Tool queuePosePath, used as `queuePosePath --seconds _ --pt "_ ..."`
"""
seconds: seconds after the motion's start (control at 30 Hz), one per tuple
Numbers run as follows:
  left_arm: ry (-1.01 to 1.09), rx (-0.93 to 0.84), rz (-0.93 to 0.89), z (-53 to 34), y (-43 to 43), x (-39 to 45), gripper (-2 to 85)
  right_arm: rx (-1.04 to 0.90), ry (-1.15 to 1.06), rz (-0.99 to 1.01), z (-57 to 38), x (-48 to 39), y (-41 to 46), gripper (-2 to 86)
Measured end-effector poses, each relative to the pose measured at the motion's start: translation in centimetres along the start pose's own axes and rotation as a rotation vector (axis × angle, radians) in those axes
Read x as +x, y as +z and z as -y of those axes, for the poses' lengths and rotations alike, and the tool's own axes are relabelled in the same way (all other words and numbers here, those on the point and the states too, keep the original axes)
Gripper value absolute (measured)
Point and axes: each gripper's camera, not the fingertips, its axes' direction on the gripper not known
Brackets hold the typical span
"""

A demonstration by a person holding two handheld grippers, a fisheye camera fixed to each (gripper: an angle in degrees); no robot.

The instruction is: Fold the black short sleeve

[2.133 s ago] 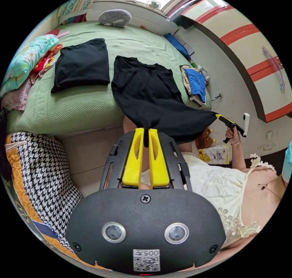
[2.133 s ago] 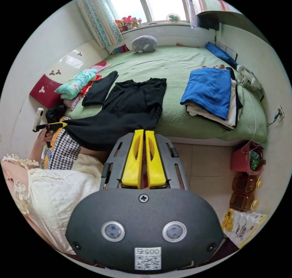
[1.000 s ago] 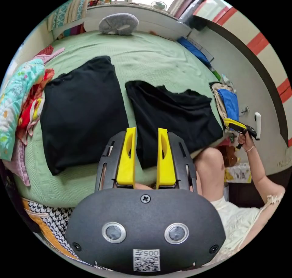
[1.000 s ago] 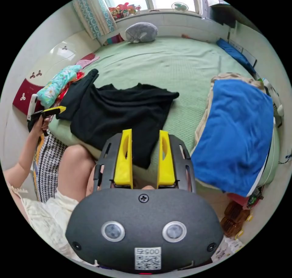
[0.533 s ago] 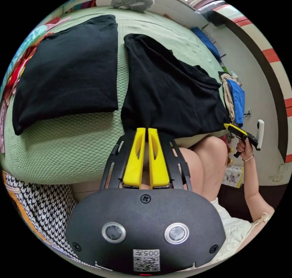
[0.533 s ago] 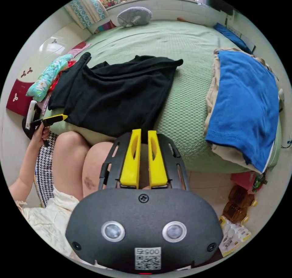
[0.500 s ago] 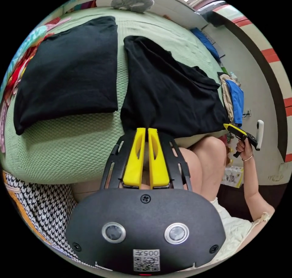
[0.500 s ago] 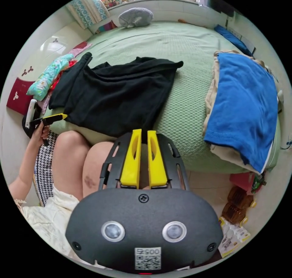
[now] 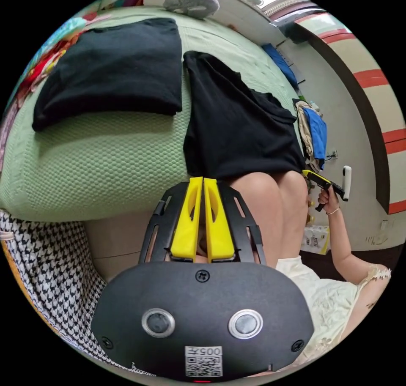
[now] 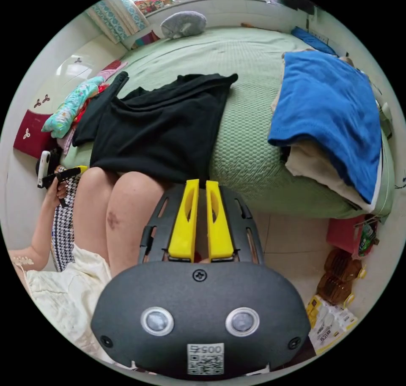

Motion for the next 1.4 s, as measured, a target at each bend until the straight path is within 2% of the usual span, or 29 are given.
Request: queuePosePath --seconds 0.13,0.27,0.43,0.57,0.63,0.8,0.9,1.0,1.07,1.2,1.33,1.4 --pt "0.106 0.102 0.042 3.9 -1.2 2.1 1.7 0.140 -0.109 -0.044 3.9 -2.4 -2.4 3.6" --pt "0.160 0.107 0.069 8.7 1.3 4.0 0.3 0.136 -0.200 -0.126 8.6 -5.4 -0.2 1.7" --pt "0.213 0.024 0.121 14.9 7.1 6.4 -0.5 -0.016 -0.272 -0.229 14.8 -8.6 6.2 -0.8" --pt "0.215 -0.035 0.213 17.5 10.5 6.7 -0.5 -0.150 -0.310 -0.176 18.3 -9.2 9.1 -0.9" --pt "0.226 -0.059 0.186 19.1 11.6 6.5 -0.5 -0.268 -0.324 -0.142 20.7 -9.2 10.4 -1.0" --pt "0.155 -0.108 0.036 22.1 12.3 4.6 -0.5 -0.367 -0.254 -0.030 26.0 -7.9 10.7 -1.0" --pt "0.117 -0.101 0.018 23.1 12.2 3.7 -0.5 -0.263 -0.145 -0.026 28.3 -6.3 9.3 -1.0" --pt "0.092 -0.026 0.023 23.2 11.1 3.0 -0.6 -0.085 -0.074 0.086 28.4 -5.3 7.4 -0.9" --pt "0.078 0.015 0.034 23.0 10.7 2.7 -0.6 -0.046 -0.124 0.132 27.4 -6.0 7.0 -0.9" --pt "0.155 0.012 0.040 21.7 11.3 4.0 -0.4 -0.032 -0.389 0.071 22.9 -10.5 7.7 -0.5" --pt "0.291 0.004 0.107 19.8 13.1 6.9 0.9 0.041 -0.557 -0.139 18.0 -15.1 9.2 3.8" --pt "0.326 0.003 0.134 19.3 14.0 7.9 2.8 0.032 -0.601 -0.180 16.8 -16.3 10.3 6.2"
